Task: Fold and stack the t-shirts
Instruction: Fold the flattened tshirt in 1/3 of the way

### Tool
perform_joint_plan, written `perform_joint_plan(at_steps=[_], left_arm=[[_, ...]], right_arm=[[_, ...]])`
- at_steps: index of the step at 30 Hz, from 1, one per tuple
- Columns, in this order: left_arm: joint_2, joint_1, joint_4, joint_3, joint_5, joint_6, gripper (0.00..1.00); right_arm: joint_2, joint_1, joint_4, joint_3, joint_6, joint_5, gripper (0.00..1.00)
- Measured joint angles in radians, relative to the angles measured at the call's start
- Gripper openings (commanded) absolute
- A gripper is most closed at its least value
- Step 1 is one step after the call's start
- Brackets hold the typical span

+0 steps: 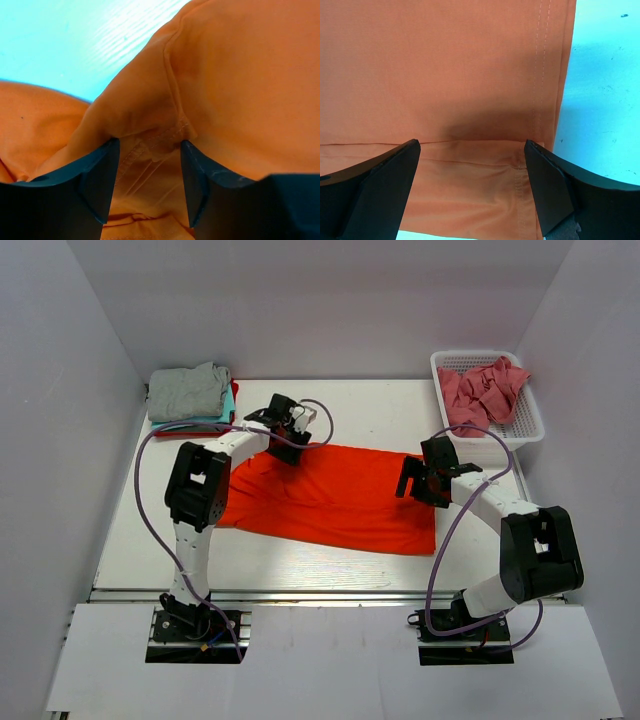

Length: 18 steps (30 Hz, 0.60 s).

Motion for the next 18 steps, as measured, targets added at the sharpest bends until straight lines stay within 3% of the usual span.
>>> perform_joint_plan(at_steps=[2, 3, 5, 6, 8, 18], left_arm=[[0.002, 0.0, -0.007, 0.0, -0.01, 0.009, 0.52], [0.002, -0.001, -0.009, 0.0, -0.011, 0.012, 0.38], [0.002, -0.001, -0.006, 0.0, -0.014, 0.017, 0.23], [0.002, -0.001, -0.006, 0.0, -0.013, 0.018, 0.1], [0.007, -0.001, -0.014, 0.014, -0.018, 0.012, 0.0], [0.065, 0.006, -0.02, 0.196, -0.093, 0.083, 0.0]], right_arm=[[0.0, 0.0, 0.0, -0.001, 0.0, 0.0, 0.9], [0.0, 0.0, 0.001, -0.002, 0.0, 0.0, 0.9], [0.0, 0.0, 0.001, -0.006, 0.0, 0.0, 0.9], [0.0, 0.0, 0.002, -0.008, 0.0, 0.002, 0.9], [0.0, 0.0, 0.001, -0.012, 0.0, 0.005, 0.9], [0.0, 0.0, 0.003, -0.013, -0.001, 0.023, 0.9]])
